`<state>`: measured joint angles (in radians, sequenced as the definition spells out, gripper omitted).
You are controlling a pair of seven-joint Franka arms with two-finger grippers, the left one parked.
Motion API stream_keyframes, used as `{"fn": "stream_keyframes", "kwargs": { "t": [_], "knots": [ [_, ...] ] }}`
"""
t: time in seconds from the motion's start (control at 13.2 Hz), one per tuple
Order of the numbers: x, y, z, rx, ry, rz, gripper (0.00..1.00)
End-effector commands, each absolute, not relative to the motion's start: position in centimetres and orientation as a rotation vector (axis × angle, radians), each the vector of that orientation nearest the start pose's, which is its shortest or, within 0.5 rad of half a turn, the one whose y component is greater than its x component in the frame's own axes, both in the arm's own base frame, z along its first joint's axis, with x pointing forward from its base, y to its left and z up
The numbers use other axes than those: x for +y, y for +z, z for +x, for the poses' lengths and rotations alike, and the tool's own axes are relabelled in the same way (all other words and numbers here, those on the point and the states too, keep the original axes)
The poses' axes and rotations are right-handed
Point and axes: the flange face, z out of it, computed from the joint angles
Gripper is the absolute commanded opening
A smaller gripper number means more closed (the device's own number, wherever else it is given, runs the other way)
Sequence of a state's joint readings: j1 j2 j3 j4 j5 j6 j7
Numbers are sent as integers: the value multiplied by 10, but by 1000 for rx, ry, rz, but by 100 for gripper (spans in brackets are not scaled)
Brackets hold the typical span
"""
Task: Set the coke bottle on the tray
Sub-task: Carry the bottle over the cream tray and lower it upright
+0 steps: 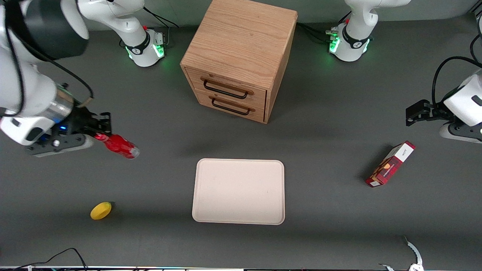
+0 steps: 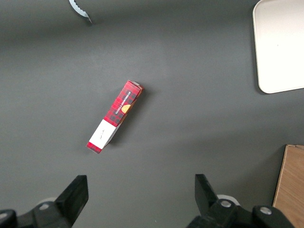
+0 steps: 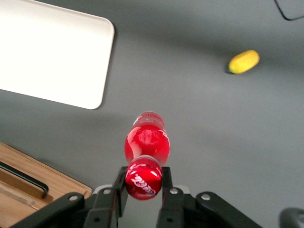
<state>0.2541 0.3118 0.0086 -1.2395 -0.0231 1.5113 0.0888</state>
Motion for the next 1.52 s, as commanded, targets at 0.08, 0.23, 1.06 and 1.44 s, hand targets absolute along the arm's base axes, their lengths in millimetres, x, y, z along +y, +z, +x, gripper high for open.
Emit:
{"fn": "stream_keyframes", "kwargs": {
  "t": [0.08,0.23,1.06,1.44],
  "knots": [
    [222,560,658,-255,-40,-3151,0],
    [254,521,676,-309,-111,-3128,0],
    [319,378,713,-421,-256,-3060,0],
    [321,344,718,-427,-257,-3066,0]
  ]
}}
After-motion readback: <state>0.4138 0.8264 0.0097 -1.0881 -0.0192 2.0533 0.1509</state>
